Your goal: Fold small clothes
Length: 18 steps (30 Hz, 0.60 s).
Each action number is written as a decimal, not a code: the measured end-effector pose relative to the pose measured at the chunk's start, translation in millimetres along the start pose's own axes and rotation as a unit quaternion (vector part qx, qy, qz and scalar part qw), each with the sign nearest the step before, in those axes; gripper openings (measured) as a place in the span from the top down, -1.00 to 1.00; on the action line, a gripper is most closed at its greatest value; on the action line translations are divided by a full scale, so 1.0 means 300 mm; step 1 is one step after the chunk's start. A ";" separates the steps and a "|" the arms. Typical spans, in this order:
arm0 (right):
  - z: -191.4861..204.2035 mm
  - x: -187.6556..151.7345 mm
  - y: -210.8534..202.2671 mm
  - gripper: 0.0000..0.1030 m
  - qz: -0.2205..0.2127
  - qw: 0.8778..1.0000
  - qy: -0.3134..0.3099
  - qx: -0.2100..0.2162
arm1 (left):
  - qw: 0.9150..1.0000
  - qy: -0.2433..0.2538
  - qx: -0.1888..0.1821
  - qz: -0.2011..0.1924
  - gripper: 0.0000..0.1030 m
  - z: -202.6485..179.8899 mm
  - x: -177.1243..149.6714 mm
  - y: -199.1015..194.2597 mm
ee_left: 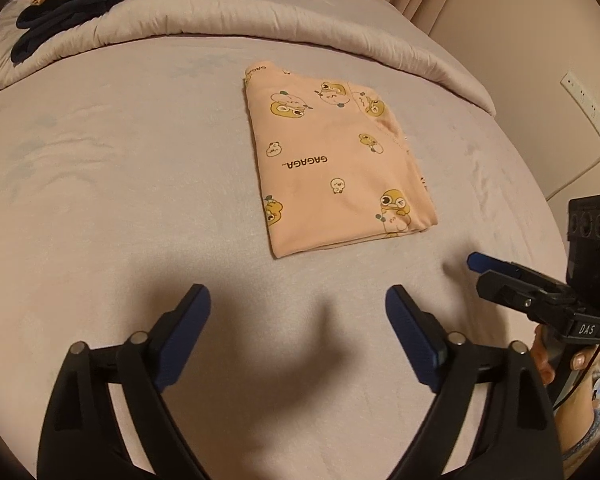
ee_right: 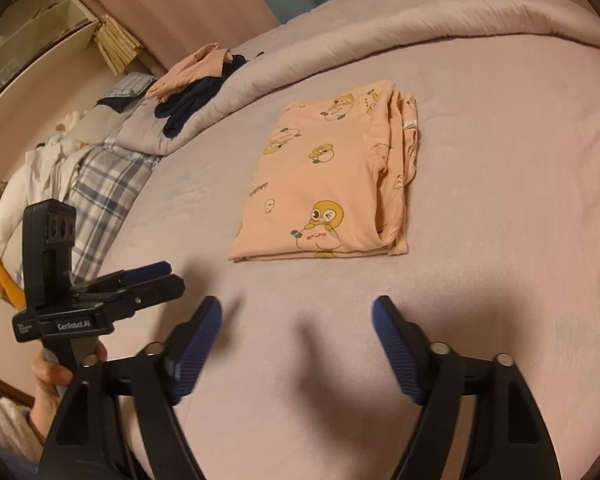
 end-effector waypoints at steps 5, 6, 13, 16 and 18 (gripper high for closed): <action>0.000 -0.005 0.008 -0.64 0.010 1.000 0.015 0.005 | 1.000 -0.010 -0.006 -0.007 -0.98 -0.001 0.008 -0.006; 0.001 -0.007 0.006 -0.65 0.010 1.000 0.016 0.006 | 1.000 -0.012 -0.009 -0.009 -0.98 -0.002 0.010 -0.008; 0.004 -0.006 -0.026 -0.85 -0.006 0.999 0.031 0.014 | 0.997 -0.057 -0.046 -0.010 -0.99 0.017 0.011 -0.021; -0.004 0.001 -0.035 -0.86 -0.010 0.999 0.040 0.018 | 0.997 -0.066 -0.047 -0.015 -0.99 0.023 0.013 -0.031; -0.007 0.003 -0.039 -0.90 -0.014 0.999 0.048 0.021 | 0.997 -0.066 -0.044 -0.017 -0.99 0.024 0.014 -0.036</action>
Point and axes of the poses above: each gripper's, at about its wrist camera, not at the fingertips, and y roughly the way its jaws point, z to its left, x to its top, the point moved 4 cm from there along y, roughly the way its jaws point, and after that the axes turned 2 degrees about y, right-handed, at the moved point
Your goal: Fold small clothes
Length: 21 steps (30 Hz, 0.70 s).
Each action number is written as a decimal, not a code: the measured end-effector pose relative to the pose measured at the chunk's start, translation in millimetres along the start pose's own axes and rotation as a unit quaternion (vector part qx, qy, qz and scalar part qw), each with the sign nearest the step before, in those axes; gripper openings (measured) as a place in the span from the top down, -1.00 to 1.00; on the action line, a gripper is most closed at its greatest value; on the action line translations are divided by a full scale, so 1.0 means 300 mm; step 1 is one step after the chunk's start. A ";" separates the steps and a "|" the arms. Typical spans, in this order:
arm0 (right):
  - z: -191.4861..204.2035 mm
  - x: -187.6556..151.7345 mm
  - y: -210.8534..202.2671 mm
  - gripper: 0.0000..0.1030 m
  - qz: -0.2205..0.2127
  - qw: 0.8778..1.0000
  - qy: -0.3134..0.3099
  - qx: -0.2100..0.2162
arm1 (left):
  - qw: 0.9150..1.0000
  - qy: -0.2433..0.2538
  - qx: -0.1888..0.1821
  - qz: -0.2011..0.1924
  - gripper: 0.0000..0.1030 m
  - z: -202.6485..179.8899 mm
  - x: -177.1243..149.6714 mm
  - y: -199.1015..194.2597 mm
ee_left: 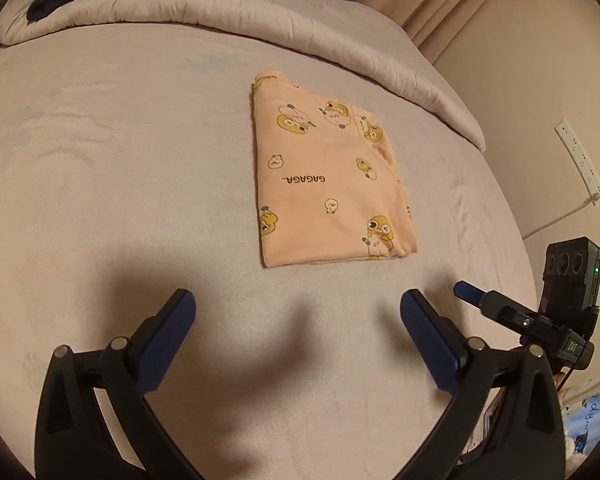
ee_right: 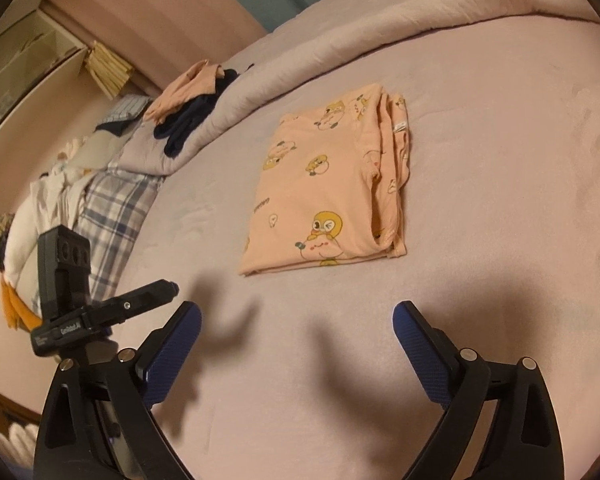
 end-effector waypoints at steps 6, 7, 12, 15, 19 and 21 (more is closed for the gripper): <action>-0.002 0.007 -0.022 -0.91 -0.030 0.999 0.017 0.034 | 0.999 0.022 -0.001 -0.030 -0.99 -0.011 0.005 -0.019; 0.000 0.007 -0.022 -0.92 -0.032 0.999 0.015 0.034 | 0.999 0.029 -0.004 -0.039 -0.99 -0.017 0.007 -0.025; 0.006 0.010 -0.018 -0.98 -0.046 0.998 0.004 0.036 | 0.998 0.057 -0.008 -0.037 -0.99 -0.043 0.013 -0.020; -0.008 0.015 -0.002 -0.98 -0.034 0.999 0.008 0.035 | 0.998 0.054 0.000 -0.022 -0.99 -0.030 0.016 0.003; -0.049 0.032 0.003 -0.98 -0.040 0.998 0.031 0.030 | 1.000 0.008 -0.019 0.002 -0.99 0.014 0.022 0.037; -0.066 0.040 0.000 -0.98 -0.042 0.998 0.039 0.031 | 1.000 -0.007 -0.024 -0.004 -0.99 0.028 0.032 0.039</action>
Point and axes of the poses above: each gripper's, at about its wrist camera, not at the fingertips, and y roughly the way its jaws point, z to its left, x to its top, the point moved 4 cm from there along y, roughly the way its jaws point, and after that the axes turned 2 degrees about y, right-handed, at the moved point
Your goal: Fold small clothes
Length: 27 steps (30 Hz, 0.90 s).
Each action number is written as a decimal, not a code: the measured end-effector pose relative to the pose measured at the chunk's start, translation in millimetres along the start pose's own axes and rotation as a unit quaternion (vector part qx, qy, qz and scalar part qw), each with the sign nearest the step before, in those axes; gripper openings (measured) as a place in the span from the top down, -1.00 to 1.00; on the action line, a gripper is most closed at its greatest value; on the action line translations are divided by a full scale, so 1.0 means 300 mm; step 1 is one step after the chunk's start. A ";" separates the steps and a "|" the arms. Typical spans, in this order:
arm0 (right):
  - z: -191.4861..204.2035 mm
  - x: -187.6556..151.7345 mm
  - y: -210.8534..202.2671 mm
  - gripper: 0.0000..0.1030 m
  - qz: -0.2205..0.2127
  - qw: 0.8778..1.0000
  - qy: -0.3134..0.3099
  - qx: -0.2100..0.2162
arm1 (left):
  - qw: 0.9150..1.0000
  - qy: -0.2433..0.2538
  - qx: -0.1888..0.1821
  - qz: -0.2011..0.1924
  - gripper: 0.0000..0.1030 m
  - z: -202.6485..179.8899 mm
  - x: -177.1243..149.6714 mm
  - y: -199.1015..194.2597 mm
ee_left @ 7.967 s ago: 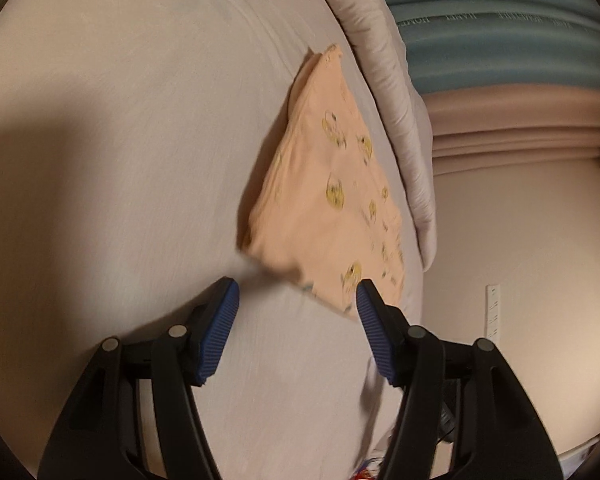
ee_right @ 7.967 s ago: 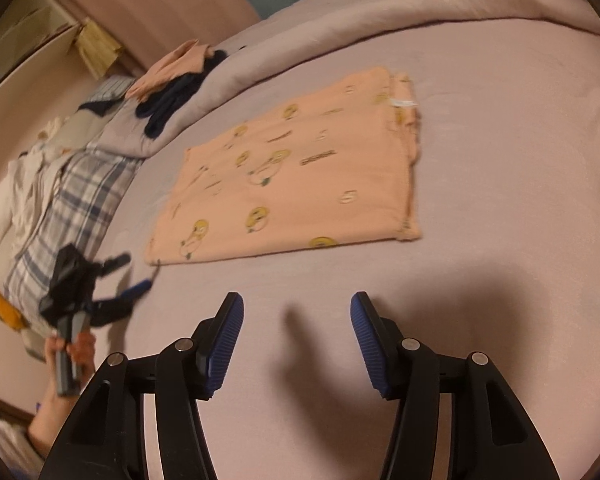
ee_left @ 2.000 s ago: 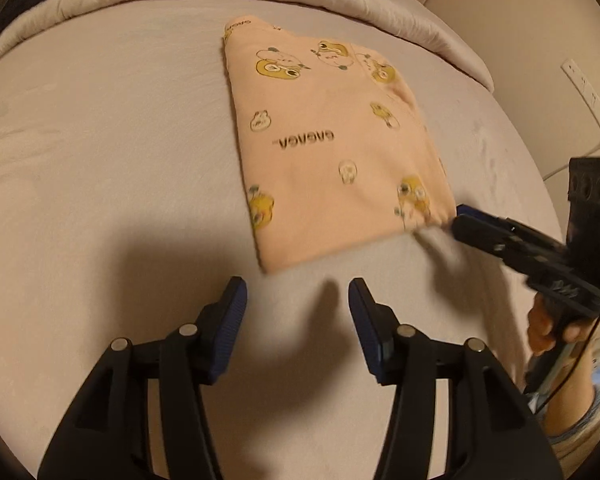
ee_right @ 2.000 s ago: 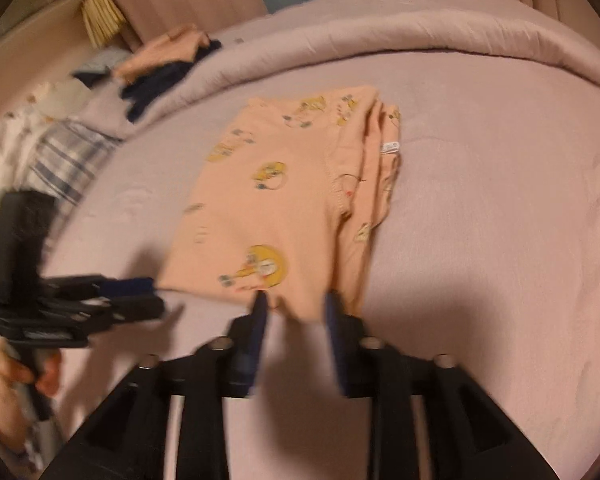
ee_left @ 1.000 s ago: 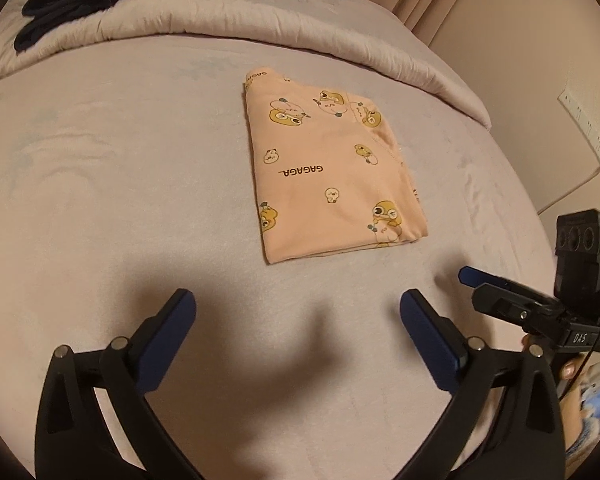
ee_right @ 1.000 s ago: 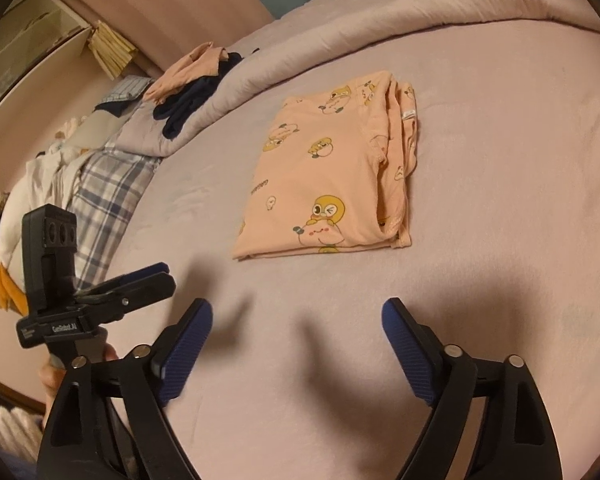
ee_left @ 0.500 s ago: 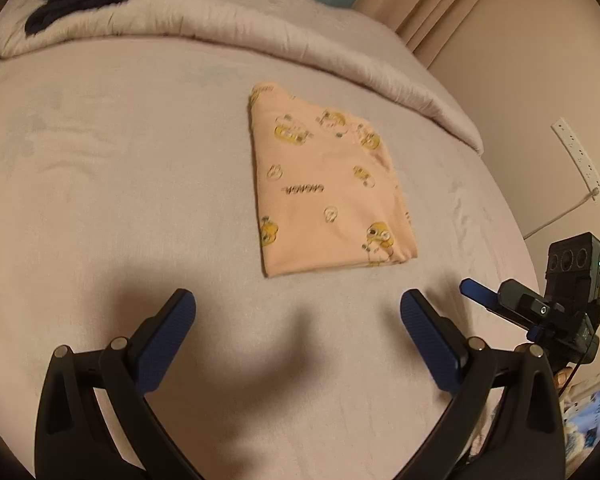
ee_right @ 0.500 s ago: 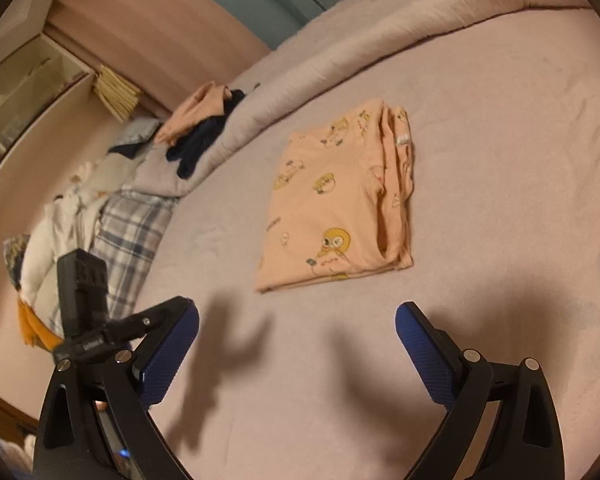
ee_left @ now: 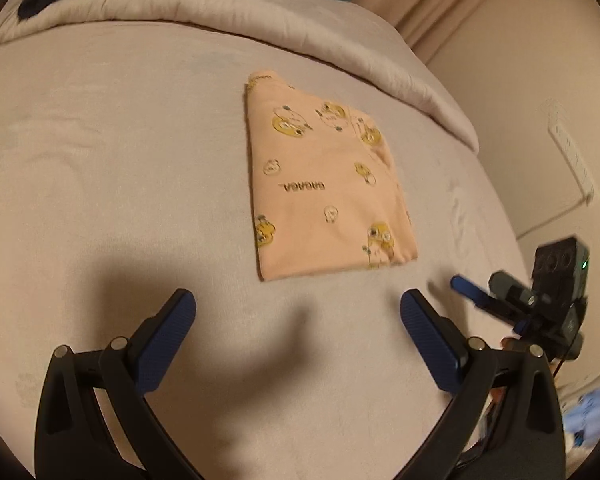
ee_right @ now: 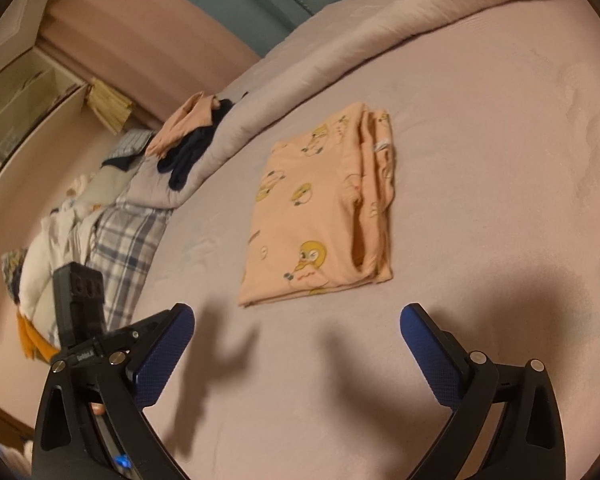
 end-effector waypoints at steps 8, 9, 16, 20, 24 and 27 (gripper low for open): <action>-0.028 0.046 0.042 -0.98 0.008 1.000 0.005 -0.022 | 1.000 0.000 -0.010 -0.004 -0.98 0.006 0.069 0.029; -0.034 0.051 0.047 -0.98 0.008 1.000 0.008 -0.025 | 1.000 0.002 -0.008 -0.002 -0.98 0.005 0.078 0.037; -0.062 0.098 0.078 -0.98 0.013 0.999 0.005 -0.037 | 1.000 0.011 -0.012 0.009 -0.94 0.004 0.120 0.087; -0.069 0.118 0.103 -0.98 0.024 0.999 -0.003 -0.041 | 1.000 0.014 -0.013 0.019 -0.91 0.004 0.143 0.127; -0.086 0.139 0.127 -0.98 0.035 0.998 -0.001 -0.042 | 0.999 0.009 -0.018 0.028 -0.87 0.015 0.157 0.162; -0.101 0.158 0.146 -0.98 0.041 0.998 0.004 -0.043 | 0.999 0.001 -0.024 0.036 -0.86 0.027 0.173 0.191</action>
Point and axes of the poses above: each gripper's, at about its wrist camera, not at the fingertips, and y roughly the way its jaws point, z to its left, x to its top, the point moved 4 cm from there along y, roughly the way its jaws point, and after that the axes turned 2 degrees about y, right-handed, at the moved point
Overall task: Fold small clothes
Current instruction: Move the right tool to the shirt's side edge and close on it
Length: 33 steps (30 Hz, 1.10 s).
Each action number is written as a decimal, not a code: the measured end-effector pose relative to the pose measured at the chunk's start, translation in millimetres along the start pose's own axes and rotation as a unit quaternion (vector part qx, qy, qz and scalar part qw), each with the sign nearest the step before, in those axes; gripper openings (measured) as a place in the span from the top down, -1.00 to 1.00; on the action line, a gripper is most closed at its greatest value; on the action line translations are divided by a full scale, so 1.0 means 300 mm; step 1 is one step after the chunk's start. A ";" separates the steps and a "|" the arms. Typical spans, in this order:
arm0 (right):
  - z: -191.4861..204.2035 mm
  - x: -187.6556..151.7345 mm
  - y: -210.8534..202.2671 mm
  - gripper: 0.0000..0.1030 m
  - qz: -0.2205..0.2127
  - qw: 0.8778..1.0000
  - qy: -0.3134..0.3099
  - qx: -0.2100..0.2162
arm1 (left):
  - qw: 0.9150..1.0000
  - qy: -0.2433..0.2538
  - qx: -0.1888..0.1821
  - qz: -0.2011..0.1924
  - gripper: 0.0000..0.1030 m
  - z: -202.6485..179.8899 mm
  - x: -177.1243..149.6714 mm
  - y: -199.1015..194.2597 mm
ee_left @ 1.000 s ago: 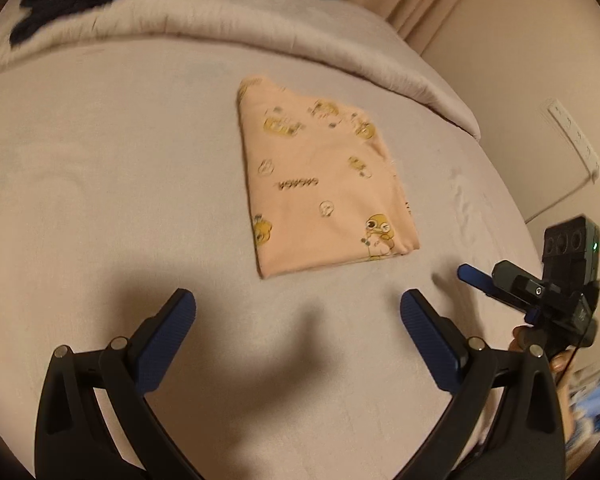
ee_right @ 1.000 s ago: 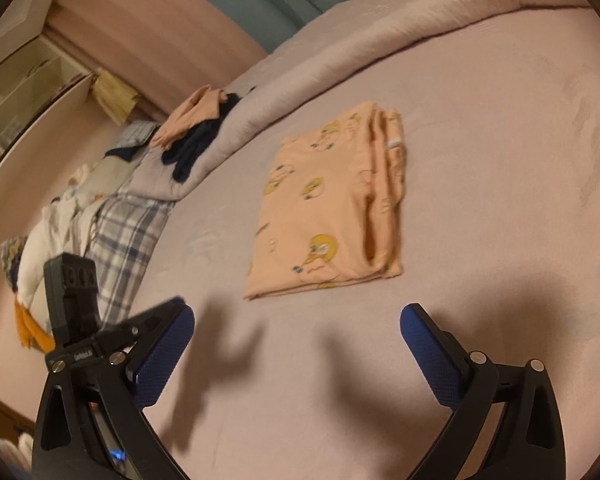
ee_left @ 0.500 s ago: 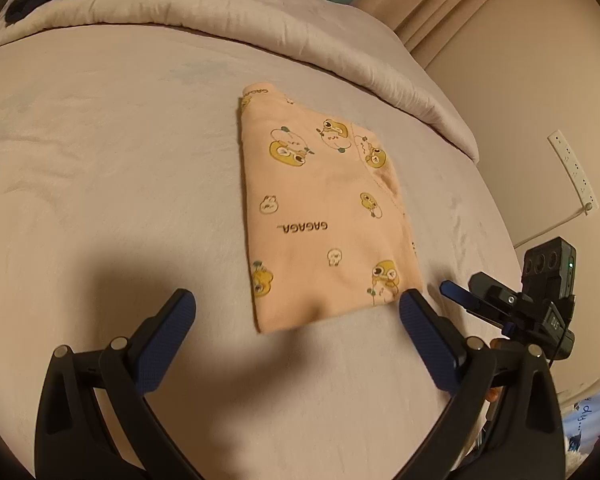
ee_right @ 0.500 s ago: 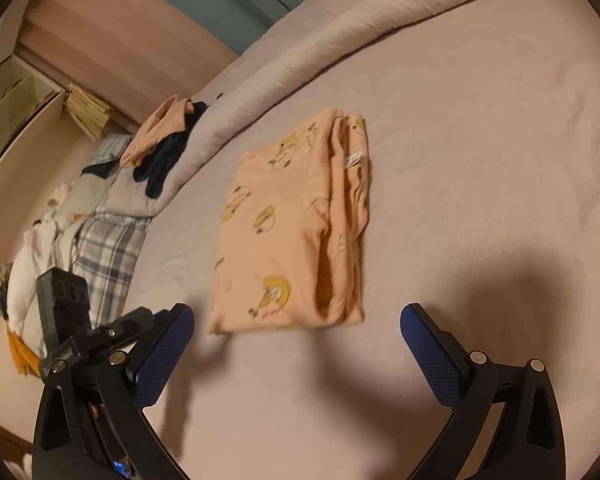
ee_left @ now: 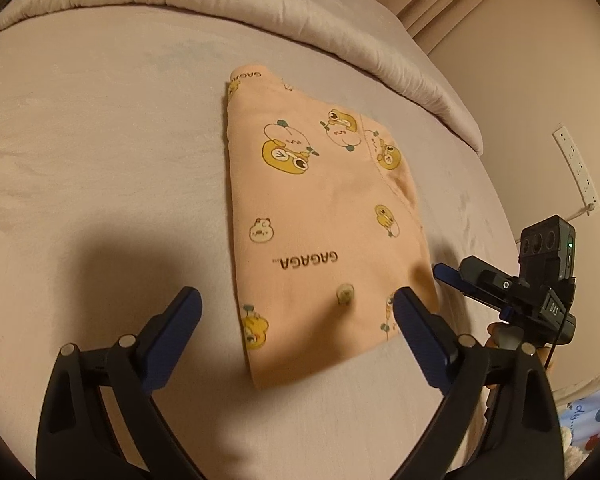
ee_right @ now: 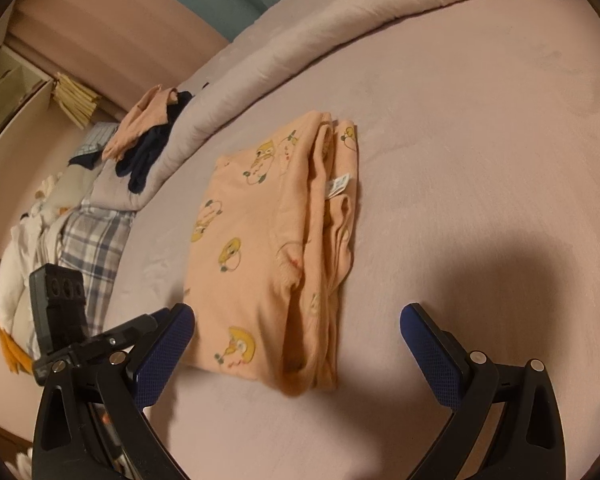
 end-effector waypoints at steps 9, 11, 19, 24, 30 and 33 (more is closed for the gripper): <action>-0.022 0.060 0.045 -0.98 0.016 1.000 0.013 0.010 | 1.000 -0.013 -0.007 0.009 -0.85 0.029 0.049 0.070; -0.012 0.068 0.059 -0.98 0.022 1.000 0.008 0.010 | 1.000 -0.008 -0.007 0.008 -0.85 0.027 0.061 0.077; 0.035 0.089 0.130 -0.98 0.042 0.999 -0.017 0.011 | 1.000 0.008 -0.004 0.009 -0.73 0.024 0.105 0.115; 0.046 0.110 0.157 -0.96 0.045 0.999 -0.022 0.017 | 1.000 0.022 -0.014 0.011 -0.66 0.013 0.118 0.135; 0.059 0.124 0.184 -0.75 0.042 0.999 -0.030 0.018 | 0.999 0.035 -0.022 0.012 -0.63 0.007 0.125 0.149; 0.062 0.123 0.189 -0.60 0.042 0.998 -0.036 0.015 | 0.999 0.032 -0.025 0.012 -0.54 0.015 0.127 0.152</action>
Point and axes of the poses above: each gripper's, at about its wrist camera, not at the fingertips, and y roughly the way its jaws point, z to its left, x to its top, the point moved 4 cm from there along y, roughly the way its jaws point, and after that the axes turned 2 degrees about y, right-handed, at the moved point
